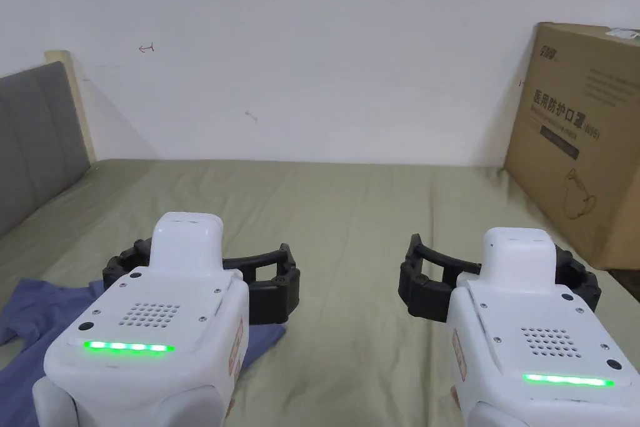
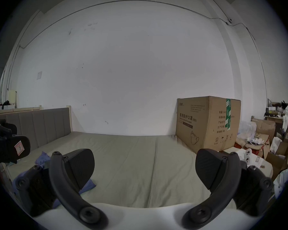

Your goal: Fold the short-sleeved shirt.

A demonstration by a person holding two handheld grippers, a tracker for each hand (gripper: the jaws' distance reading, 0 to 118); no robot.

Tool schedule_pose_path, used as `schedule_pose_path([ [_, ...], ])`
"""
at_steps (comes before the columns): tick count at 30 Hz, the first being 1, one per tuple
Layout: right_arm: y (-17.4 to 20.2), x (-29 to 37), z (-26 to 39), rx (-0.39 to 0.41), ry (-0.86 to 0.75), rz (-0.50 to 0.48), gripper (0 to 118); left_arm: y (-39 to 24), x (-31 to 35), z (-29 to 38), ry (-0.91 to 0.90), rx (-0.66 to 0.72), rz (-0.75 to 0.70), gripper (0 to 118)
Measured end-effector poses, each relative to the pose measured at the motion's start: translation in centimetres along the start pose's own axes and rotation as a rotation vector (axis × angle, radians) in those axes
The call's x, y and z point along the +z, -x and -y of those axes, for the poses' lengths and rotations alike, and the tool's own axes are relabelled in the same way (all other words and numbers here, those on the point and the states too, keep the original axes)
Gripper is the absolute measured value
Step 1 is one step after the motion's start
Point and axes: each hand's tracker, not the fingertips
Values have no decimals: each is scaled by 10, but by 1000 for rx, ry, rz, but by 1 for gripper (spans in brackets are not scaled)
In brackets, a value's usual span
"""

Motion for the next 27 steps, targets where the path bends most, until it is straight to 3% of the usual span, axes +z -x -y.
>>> schedule_pose_path([
  [27,-7,-5,-2,-58,61,-31,118,3,1,-1,-38,18,-40,118],
])
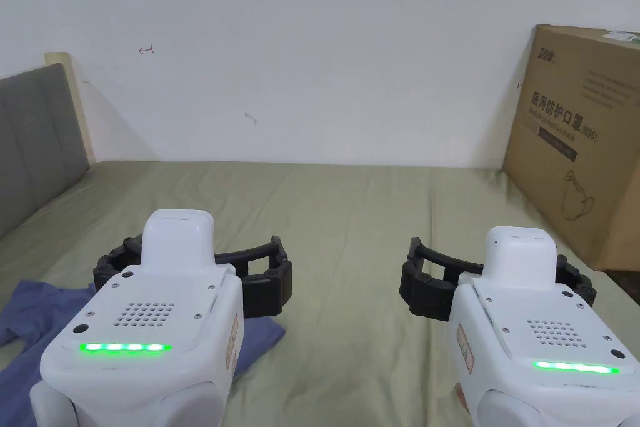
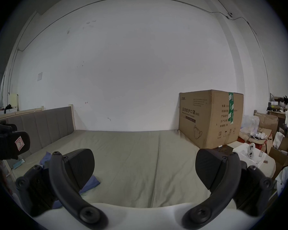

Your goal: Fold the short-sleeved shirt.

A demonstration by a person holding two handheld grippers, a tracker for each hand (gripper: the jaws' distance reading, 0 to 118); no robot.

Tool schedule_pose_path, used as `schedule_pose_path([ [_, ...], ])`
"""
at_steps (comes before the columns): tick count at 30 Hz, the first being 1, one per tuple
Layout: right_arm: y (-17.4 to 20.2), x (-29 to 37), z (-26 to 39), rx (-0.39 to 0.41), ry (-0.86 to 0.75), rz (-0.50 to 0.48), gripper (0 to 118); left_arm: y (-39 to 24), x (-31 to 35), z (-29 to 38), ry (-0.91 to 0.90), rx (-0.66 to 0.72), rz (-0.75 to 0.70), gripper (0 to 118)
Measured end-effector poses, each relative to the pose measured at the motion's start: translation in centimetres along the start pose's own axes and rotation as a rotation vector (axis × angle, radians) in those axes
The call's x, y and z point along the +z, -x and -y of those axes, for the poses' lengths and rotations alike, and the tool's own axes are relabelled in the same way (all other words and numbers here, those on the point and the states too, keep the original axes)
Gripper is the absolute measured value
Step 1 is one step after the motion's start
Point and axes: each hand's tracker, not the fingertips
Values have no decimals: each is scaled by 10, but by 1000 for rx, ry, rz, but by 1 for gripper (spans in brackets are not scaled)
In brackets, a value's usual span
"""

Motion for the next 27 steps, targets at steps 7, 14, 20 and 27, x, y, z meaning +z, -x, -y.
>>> schedule_pose_path([
  [7,-4,-1,2,-4,7,14,118,0,-2,2,21,4,-2,118],
  [14,-4,-6,3,6,39,-22,118,-3,-4,4,37,-14,-3,118],
  [20,0,-4,5,40,8,-1,118,-5,-5,5,37,-30,-11,118],
  [27,-1,-2,3,20,26,10,114,-3,-5,5,47,-17,8,103],
])
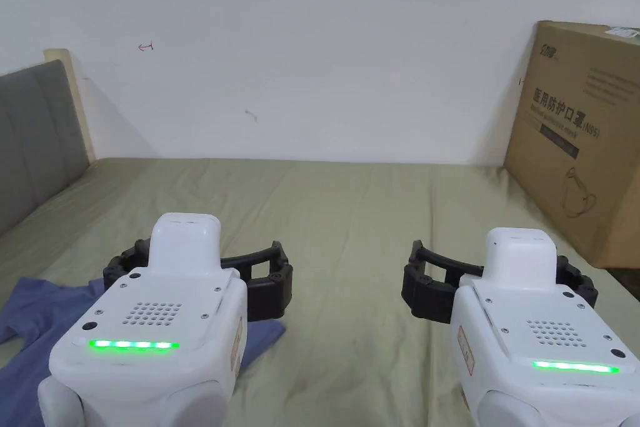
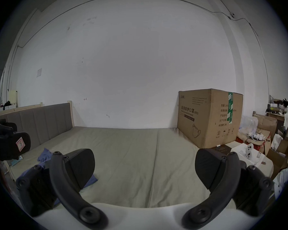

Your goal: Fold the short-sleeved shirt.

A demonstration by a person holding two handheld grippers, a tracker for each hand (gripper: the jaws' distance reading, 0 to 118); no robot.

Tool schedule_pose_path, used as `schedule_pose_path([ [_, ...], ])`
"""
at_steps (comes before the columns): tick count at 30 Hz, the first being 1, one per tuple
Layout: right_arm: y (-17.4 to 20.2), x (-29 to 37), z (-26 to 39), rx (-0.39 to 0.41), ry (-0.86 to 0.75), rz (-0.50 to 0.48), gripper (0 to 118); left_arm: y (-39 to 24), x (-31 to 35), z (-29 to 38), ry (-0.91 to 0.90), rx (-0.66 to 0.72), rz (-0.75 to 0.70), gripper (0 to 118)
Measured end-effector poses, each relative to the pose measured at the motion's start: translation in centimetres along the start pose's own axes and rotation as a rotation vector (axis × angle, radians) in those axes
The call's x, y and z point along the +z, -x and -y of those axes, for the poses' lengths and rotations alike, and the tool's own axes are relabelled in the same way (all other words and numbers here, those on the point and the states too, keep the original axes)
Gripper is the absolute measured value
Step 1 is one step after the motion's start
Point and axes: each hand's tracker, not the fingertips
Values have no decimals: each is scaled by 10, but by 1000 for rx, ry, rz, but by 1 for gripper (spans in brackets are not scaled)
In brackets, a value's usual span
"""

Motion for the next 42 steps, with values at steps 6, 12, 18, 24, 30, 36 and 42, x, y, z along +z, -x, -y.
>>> schedule_pose_path([
  [6,-4,-2,3,-48,25,17,29,-4,-2,3,11,-27,-5,10],
  [12,-14,-5,6,-81,59,-2,0,-2,-1,6,5,1,16,0],
  [18,-8,-10,8,-32,88,-4,0,7,-2,4,12,5,-10,0],
  [24,20,-17,5,-11,81,-67,0,37,11,-1,23,8,-72,0],
  [30,77,-26,3,-12,108,-262,0,85,40,-2,39,8,-237,0],
  [36,137,-22,5,44,119,-425,0,125,71,4,83,32,-353,0],
  [42,157,-20,12,34,165,-469,0,147,65,13,145,74,-363,0],
])
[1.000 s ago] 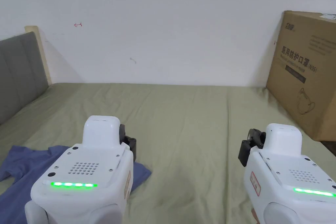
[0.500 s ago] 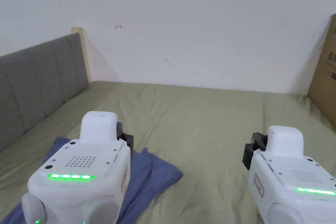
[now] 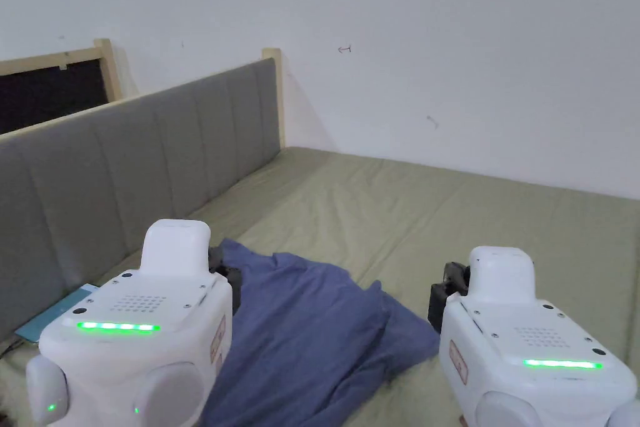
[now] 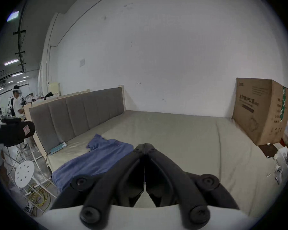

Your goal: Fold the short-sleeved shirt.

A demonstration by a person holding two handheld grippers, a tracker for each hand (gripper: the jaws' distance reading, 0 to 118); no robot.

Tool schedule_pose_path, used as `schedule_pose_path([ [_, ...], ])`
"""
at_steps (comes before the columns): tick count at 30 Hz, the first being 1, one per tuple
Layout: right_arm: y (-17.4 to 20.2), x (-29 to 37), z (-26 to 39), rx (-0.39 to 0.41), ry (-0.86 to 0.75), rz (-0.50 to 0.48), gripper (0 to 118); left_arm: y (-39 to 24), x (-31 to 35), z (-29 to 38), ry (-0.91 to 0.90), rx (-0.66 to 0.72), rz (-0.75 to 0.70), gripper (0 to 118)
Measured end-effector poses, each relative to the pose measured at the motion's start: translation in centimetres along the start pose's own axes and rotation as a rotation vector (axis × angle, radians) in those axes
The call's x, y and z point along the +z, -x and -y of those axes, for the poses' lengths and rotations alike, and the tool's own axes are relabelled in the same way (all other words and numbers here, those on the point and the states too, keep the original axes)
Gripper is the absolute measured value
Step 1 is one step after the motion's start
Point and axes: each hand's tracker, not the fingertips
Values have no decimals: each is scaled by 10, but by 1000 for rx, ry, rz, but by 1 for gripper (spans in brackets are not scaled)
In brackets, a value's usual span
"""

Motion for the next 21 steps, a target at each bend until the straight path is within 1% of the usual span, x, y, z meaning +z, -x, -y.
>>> schedule_pose_path([
  [3,-5,-6,5,-33,38,-9,0,-2,-21,7,36,9,28,0],
  [4,-7,-8,7,-41,49,-8,0,-3,-32,10,78,5,55,0],
  [7,-14,-14,14,-43,78,13,0,-9,-74,25,166,-4,87,0],
  [8,-17,-16,17,-44,90,20,0,-12,-87,29,221,-10,84,0],
  [10,-22,-23,23,-50,121,42,0,-15,-108,40,242,-20,93,2],
  [11,-24,-27,27,-58,136,60,0,-18,-118,48,271,-21,103,11],
  [12,-27,-33,30,-69,153,66,0,-19,-130,53,304,-23,108,29],
  [13,-30,-38,34,-79,170,70,0,-20,-140,59,321,-12,118,62],
  [14,-32,-44,37,-91,189,72,0,-21,-154,65,361,2,128,89],
  [15,-34,-48,40,-98,203,72,0,-23,-164,71,398,5,132,107],
  [16,-35,-54,45,-100,213,72,0,-24,-178,81,425,14,141,114],
  [18,-36,-64,51,-91,238,83,0,-27,-197,92,451,14,143,113],
  [21,-38,-86,63,-85,291,102,0,-34,-231,116,556,23,178,113],
])
